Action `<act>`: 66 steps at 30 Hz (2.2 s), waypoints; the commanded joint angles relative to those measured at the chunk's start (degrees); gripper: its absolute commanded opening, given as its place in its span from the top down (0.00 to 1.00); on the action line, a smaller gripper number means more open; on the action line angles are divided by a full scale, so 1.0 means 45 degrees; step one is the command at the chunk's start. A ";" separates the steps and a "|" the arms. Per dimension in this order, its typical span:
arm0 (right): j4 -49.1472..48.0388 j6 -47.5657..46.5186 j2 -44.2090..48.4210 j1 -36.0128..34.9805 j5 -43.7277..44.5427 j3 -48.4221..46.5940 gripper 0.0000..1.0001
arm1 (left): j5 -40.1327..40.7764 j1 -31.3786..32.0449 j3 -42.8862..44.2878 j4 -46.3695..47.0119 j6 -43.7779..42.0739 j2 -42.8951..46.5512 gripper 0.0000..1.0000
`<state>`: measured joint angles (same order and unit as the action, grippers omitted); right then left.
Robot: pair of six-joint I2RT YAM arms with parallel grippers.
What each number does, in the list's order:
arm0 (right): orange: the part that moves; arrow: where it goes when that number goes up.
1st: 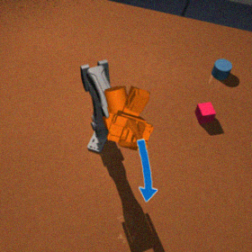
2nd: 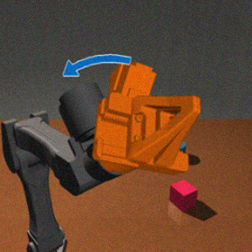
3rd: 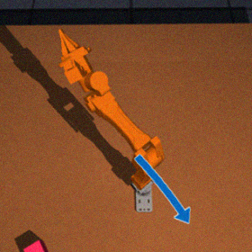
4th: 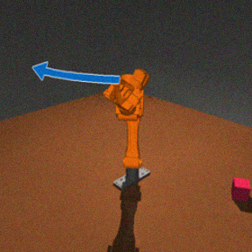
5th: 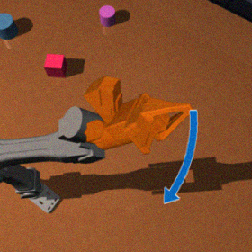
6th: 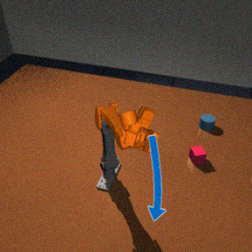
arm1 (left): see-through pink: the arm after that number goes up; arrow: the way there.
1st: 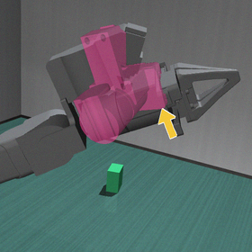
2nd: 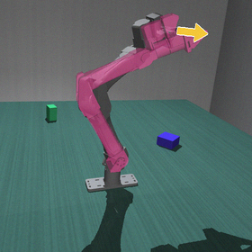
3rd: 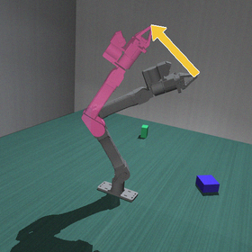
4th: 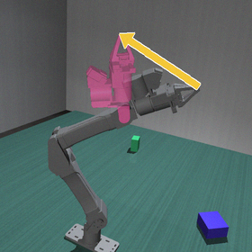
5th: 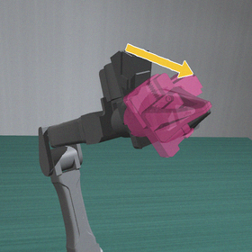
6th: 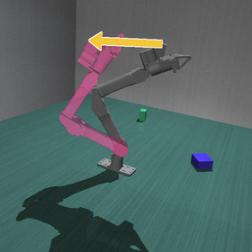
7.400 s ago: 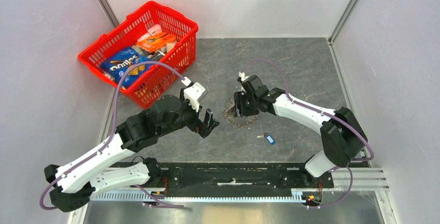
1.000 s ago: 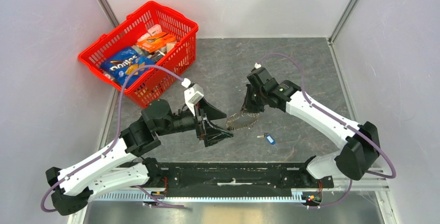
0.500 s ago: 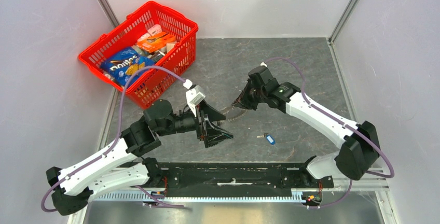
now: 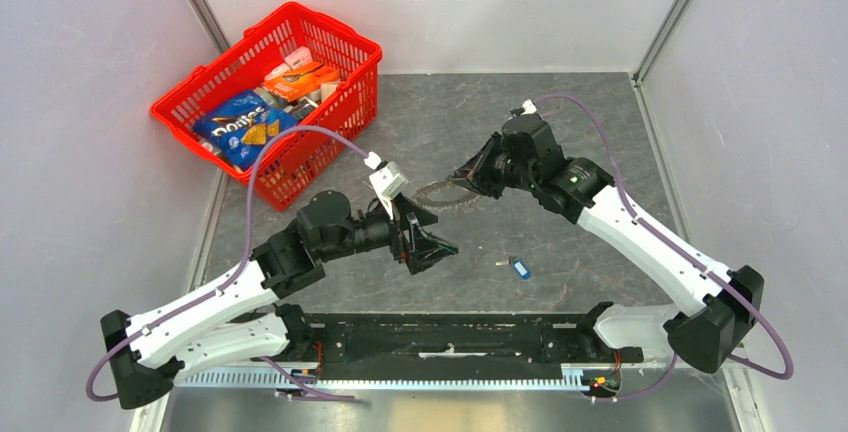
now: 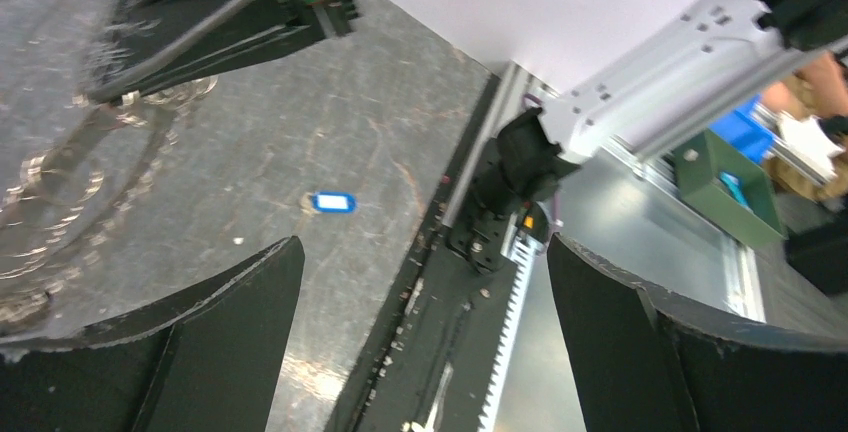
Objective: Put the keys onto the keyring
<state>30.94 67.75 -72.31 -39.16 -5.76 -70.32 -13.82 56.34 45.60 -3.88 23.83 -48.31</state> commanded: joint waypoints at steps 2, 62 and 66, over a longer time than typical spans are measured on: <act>-0.0153 0.0336 0.0763 -0.0019 -0.0223 -0.0821 0.98 | 0.2121 -0.0019 -0.0330 0.1406 -0.1134 0.0036 0.03; 0.1753 -0.0981 0.2354 -0.0042 -0.4634 -0.2322 0.90 | -0.0921 -0.0025 0.0711 0.2041 -0.6315 -0.0390 0.98; 0.2036 -0.1356 0.2377 -0.0019 -0.4806 -0.2447 0.79 | -0.1467 -0.0019 0.0898 0.1499 -0.6344 -0.0269 0.98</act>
<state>41.50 63.55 -63.05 -39.24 -25.61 -77.97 -16.36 56.34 46.41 4.54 -2.59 -51.11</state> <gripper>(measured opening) 0.158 0.095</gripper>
